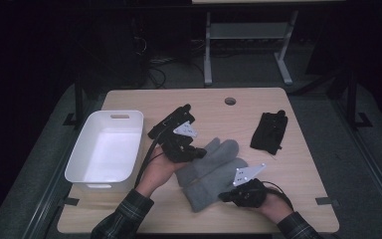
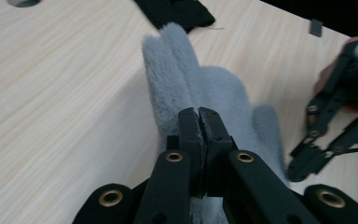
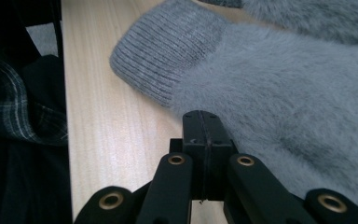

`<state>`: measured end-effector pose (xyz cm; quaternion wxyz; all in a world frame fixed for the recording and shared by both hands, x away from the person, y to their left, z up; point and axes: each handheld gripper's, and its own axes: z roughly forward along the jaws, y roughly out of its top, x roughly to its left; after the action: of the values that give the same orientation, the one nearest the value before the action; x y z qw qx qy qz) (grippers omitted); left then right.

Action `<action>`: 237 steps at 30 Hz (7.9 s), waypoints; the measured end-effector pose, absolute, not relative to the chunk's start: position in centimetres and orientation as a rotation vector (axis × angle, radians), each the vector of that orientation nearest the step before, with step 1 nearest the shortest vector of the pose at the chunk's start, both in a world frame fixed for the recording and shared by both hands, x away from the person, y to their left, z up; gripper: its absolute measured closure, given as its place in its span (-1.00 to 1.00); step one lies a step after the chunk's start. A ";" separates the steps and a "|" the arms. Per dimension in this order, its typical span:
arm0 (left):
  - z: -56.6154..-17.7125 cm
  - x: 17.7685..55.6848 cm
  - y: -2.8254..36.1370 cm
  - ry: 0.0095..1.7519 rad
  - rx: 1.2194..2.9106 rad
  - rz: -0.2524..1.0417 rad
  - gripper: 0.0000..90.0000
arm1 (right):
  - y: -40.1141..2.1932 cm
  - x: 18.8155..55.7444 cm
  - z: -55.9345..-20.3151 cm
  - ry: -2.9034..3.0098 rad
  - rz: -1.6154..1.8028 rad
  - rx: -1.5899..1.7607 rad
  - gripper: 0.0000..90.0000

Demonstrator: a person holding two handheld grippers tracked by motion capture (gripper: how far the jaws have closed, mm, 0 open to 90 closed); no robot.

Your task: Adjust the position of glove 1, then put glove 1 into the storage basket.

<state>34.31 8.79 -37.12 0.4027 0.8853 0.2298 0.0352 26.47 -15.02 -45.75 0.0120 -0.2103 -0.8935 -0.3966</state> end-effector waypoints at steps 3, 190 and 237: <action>-37.2 34.1 8.5 0.567 2.249 0.085 0.97 | -15.0 26.7 -45.9 -2.784 -1.228 -0.663 1.00; -33.3 37.5 34.8 1.148 2.025 0.103 0.69 | -25.7 31.5 -48.3 -2.876 -1.216 -1.490 -0.95; -36.1 38.3 31.3 1.138 2.123 0.305 -0.63 | -25.7 31.5 -48.3 -2.871 -1.218 -1.493 -0.95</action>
<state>38.26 31.34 -36.13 0.3495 0.8193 0.4391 0.1179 31.48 -25.65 -48.34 -0.1574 -0.4264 -0.8200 -0.3478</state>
